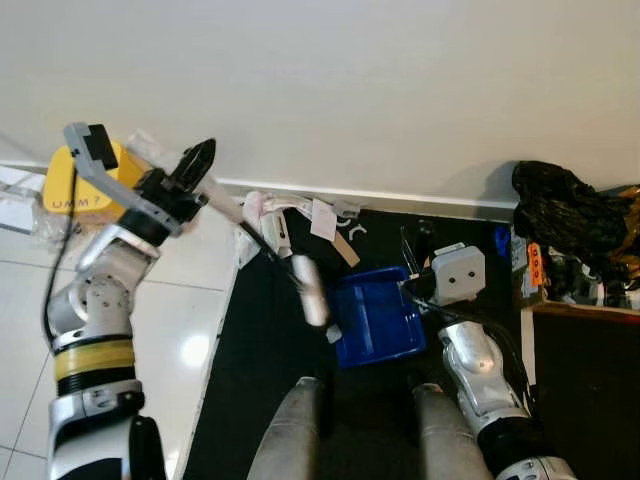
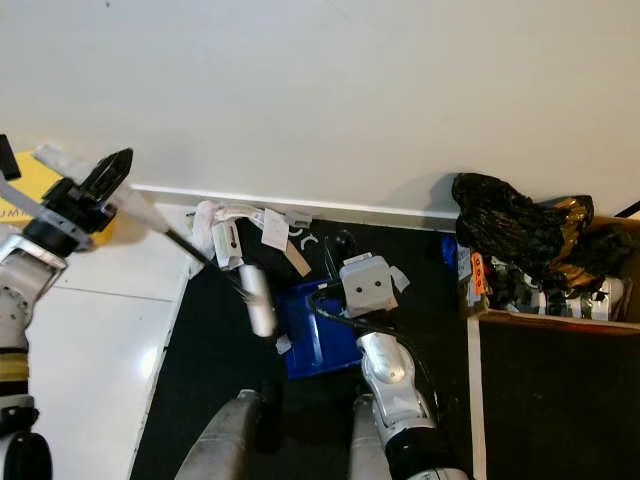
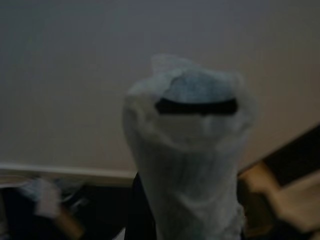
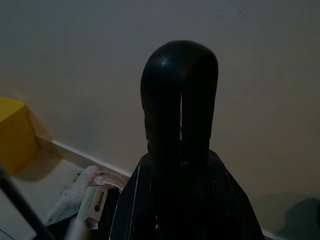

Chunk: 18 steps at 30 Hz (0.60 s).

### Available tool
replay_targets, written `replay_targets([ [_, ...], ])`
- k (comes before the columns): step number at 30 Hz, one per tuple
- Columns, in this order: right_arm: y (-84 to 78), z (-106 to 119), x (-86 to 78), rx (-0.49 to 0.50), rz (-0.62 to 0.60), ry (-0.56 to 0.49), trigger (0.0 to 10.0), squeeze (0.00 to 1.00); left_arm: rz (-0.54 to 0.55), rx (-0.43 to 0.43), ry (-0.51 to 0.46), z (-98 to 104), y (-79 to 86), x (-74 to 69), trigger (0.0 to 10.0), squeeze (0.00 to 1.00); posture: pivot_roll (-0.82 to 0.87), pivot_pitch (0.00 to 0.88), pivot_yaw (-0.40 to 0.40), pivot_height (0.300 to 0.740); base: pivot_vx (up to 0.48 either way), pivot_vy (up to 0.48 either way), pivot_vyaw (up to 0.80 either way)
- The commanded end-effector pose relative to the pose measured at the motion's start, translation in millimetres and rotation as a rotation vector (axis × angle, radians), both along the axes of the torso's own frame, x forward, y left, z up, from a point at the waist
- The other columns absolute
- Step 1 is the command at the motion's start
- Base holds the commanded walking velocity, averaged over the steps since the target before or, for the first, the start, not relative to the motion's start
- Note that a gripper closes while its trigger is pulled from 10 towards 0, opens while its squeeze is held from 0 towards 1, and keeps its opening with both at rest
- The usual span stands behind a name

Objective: Sweep floor

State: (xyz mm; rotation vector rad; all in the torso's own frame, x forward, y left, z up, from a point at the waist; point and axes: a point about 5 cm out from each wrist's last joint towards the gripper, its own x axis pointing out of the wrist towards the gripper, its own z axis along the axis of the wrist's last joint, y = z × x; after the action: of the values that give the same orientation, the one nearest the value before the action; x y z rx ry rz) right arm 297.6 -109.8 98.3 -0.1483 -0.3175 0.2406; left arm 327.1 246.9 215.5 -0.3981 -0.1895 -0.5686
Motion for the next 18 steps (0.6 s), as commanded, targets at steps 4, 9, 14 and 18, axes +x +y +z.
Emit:
replay_targets([
  [4,1.8,-43,-15.3,0.002,-0.003,0.223,10.0,0.00,0.004,0.087,0.092,-32,3.2,1.2,10.0,0.00,0.11,0.428,0.128,0.740,0.000,0.000,0.00],
  [9,-0.8,-43,-16.3,-0.002,-0.008,0.221,10.0,0.00,0.009,0.045,0.183,-67,-7.6,7.5,10.0,0.00,0.09,0.438,0.131,0.740,0.000,0.000,0.00],
  [14,-5.6,-41,-17.6,-0.006,-0.019,0.211,10.0,0.00,0.021,-0.054,0.205,-82,-24.0,14.2,10.0,0.00,0.05,0.462,0.131,0.740,0.000,0.000,0.00],
  [18,-9.9,-40,-22.8,-0.013,-0.027,0.206,10.0,0.00,-0.032,-0.331,0.212,-81,-53.1,22.1,10.0,0.00,0.01,0.472,0.120,0.740,0.000,0.000,0.00],
])
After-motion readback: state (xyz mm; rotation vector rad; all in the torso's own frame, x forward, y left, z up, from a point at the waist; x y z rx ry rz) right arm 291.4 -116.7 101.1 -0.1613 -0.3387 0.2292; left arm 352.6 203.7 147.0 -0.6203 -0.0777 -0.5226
